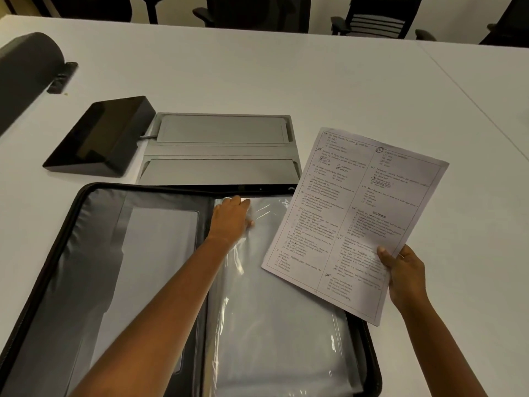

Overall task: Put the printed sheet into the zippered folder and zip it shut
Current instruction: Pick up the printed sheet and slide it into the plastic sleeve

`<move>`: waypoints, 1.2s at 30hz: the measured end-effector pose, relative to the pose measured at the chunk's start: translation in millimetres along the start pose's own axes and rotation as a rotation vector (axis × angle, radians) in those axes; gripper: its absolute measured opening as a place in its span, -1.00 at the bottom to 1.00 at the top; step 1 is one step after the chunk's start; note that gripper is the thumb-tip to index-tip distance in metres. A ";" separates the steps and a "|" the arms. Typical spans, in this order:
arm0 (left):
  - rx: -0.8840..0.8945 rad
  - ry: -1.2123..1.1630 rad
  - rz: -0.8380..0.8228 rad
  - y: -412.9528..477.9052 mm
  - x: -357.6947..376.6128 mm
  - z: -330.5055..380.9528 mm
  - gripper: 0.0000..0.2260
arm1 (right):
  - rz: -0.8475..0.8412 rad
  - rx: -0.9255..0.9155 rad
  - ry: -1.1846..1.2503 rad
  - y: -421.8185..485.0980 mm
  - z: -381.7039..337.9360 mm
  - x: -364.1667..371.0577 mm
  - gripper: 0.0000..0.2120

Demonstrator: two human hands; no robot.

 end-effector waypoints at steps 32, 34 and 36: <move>0.099 -0.655 -0.109 49.7 -8.9 40.3 -0.90 | -0.041 -0.023 0.743 85.4 -118.4 134.2 -0.76; 0.123 -0.655 -0.089 49.6 -6.1 41.0 -0.86 | -0.023 -0.003 0.731 93.4 -117.4 139.9 -0.77; 0.156 -0.654 -0.069 48.6 -4.7 41.1 -0.82 | -0.027 0.001 0.715 99.4 -115.5 144.2 -0.77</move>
Point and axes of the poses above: each hand's wrist, its own y-axis towards the middle knuckle, its own x-axis out of the palm, z = x × y, the point moved 1 cm from there along y, towards the middle knuckle, and after that the axes turned 8 degrees about -y, right-handed, at the moved point
